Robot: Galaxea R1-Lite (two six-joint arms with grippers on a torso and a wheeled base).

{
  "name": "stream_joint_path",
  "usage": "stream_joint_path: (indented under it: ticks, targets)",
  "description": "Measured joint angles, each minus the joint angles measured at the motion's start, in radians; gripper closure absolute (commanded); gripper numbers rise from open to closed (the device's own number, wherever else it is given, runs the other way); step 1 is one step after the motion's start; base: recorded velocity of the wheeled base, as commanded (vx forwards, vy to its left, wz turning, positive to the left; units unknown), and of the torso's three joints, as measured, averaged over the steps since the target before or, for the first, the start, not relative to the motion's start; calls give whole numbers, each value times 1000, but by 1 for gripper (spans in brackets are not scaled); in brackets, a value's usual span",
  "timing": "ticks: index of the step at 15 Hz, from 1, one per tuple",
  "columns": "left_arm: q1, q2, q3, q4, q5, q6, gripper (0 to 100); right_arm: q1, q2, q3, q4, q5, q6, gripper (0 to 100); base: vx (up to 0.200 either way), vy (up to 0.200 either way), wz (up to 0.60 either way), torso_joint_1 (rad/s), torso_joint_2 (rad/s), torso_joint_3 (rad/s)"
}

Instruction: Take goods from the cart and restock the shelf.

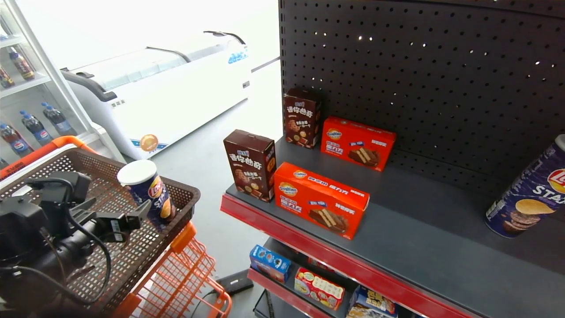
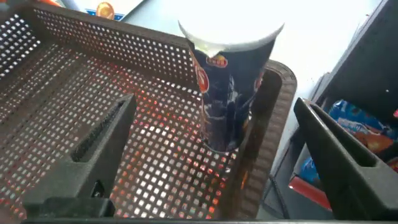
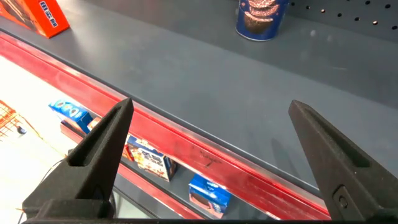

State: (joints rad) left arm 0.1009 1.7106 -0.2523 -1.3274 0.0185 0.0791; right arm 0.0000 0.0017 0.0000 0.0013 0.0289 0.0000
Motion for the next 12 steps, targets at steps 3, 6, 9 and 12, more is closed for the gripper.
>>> stream_joint_path:
  ticks: [3, 6, 9, 12]
  targets:
    - [4, 153, -120, -47, 0, -19, 0, 0, 0, 0, 0, 0, 0, 0, 0, 0, 0, 0, 0, 0]
    - [4, 269, -216, -74, 0, -20, 0, 0, 0, 0, 0, 0, 0, 0, 0, 0, 0, 0, 0, 0]
    - [3, 354, -269, -96, 0, -20, 0, 0, 0, 0, 0, 0, 0, 0, 0, 0, 0, 0, 0, 0]
    - [0, 410, -303, -130, -4, -18, 100, 0, 0, 0, 0, 0, 0, 0, 0, 0, 0, 0, 0, 0]
